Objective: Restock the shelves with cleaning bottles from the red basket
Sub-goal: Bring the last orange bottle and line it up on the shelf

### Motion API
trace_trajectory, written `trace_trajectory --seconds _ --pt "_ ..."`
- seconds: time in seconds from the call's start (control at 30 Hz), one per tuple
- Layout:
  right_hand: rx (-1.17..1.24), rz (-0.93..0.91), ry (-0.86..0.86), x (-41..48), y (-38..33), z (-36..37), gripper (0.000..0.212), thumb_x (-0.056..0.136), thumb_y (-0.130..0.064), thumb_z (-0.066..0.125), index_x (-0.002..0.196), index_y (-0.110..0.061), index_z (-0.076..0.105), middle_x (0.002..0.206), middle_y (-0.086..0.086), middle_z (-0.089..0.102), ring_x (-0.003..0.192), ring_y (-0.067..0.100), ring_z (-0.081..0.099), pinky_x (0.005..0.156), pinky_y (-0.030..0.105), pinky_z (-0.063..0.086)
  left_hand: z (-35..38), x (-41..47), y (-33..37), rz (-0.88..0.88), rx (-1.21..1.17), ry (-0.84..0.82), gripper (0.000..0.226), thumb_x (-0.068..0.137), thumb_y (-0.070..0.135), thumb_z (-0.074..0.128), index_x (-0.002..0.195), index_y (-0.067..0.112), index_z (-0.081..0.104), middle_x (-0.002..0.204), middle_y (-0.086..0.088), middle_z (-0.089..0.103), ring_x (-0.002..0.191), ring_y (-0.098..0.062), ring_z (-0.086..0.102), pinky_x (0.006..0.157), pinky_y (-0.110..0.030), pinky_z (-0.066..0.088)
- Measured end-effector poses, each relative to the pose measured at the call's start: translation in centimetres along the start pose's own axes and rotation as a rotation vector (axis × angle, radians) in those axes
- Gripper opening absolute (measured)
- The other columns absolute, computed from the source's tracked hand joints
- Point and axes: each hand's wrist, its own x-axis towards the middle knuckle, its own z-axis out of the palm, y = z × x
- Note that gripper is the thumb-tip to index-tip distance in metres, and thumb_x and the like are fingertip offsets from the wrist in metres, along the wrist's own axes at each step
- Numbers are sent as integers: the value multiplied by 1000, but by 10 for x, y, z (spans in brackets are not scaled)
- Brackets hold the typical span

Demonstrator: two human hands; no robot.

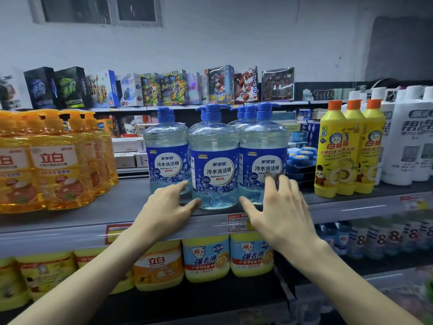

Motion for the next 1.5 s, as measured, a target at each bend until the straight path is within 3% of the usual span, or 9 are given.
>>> trace_trajectory --seconds 0.27,0.5,0.77,0.9,1.07,1.23,1.33,1.4,1.5 --pt "82 -62 -58 -1 -39 9 79 98 -68 48 153 -12 42 135 5 58 125 26 55 105 39 46 -37 3 -28 -148 173 24 64 98 50 63 154 20 51 147 -4 64 133 -30 60 107 -43 50" --pt "98 7 -112 16 -67 14 67 98 -68 54 134 -13 45 123 7 62 114 31 67 90 41 53 -32 50 -54 -379 -61 6 55 101 47 65 139 10 53 139 -15 65 128 -37 60 101 -41 49" --pt "148 57 -88 26 -66 24 80 90 -72 64 136 -10 47 122 10 65 112 34 69 88 44 56 -14 77 -67 -386 -104 16 53 95 53 70 134 17 62 130 -9 71 116 -33 66 90 -38 51" --pt "172 67 -75 27 -63 30 85 87 -71 67 140 -7 47 121 13 65 109 38 70 87 46 57 -14 76 -66 -357 -94 37 46 98 45 71 135 19 63 131 -7 73 118 -32 67 102 -43 54" --pt "190 77 -61 25 -61 35 90 86 -69 69 144 -4 48 124 15 64 108 41 69 86 48 57 -14 73 -67 -350 -52 38 49 100 46 68 138 17 58 134 -9 71 123 -36 64 103 -43 50" --pt "156 63 -136 20 -61 35 97 96 -67 58 162 -4 28 146 17 49 127 39 58 102 49 53 -20 60 -64 -337 -20 -88 62 100 39 65 149 11 42 143 -16 64 129 -39 61 106 -43 49" --pt "121 66 -225 15 -63 30 96 100 -65 54 166 -7 16 155 14 40 139 37 47 112 47 44 -31 42 -58 -289 8 -160 53 98 36 64 143 12 54 136 -16 68 119 -34 65 101 -39 53" --pt "104 78 -268 9 -69 23 90 100 -66 50 164 -9 21 153 14 44 140 35 46 114 46 42 -42 24 -56 -242 7 -183 45 99 39 64 137 15 64 134 -12 70 117 -30 67 99 -36 53" --pt "82 61 -274 -8 -90 9 80 101 -65 48 160 -14 31 153 11 46 141 32 45 114 45 40 -62 -9 -54 -162 60 -193 56 102 49 58 150 18 57 149 -8 62 136 -28 58 112 -40 48"
